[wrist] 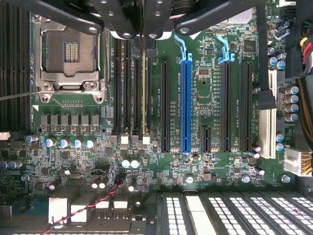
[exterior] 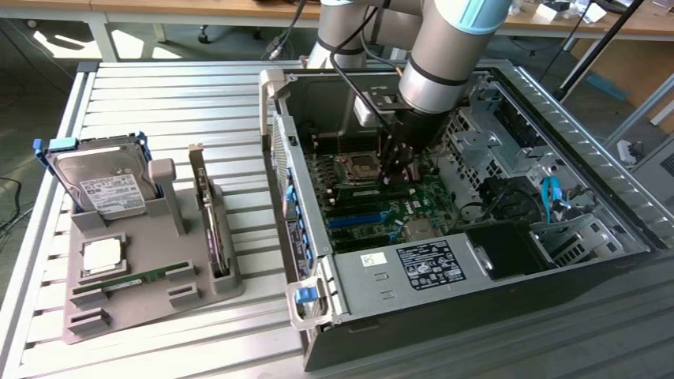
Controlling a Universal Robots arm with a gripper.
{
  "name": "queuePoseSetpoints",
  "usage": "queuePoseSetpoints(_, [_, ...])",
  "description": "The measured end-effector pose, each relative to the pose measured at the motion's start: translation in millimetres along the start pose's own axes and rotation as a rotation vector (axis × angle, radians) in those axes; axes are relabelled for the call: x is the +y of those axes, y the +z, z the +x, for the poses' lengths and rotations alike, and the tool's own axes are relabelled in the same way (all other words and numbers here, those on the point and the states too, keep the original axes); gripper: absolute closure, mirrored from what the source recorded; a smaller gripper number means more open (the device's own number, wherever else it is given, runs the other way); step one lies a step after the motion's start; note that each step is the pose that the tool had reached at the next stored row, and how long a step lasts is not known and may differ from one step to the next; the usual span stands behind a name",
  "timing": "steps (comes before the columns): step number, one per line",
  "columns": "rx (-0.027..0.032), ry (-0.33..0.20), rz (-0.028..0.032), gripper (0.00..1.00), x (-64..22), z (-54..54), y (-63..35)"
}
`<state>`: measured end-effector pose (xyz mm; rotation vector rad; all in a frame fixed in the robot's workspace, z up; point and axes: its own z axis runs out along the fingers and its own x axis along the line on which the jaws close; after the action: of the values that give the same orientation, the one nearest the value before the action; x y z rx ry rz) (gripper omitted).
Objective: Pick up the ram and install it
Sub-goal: 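Insert the ram into the slot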
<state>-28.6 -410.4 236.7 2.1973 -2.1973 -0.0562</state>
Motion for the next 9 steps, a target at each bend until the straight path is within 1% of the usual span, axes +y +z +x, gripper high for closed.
queuePoseSetpoints(9, [0.0002, -0.006, -0.0001, 0.88, -0.7, 0.0, 2.0])
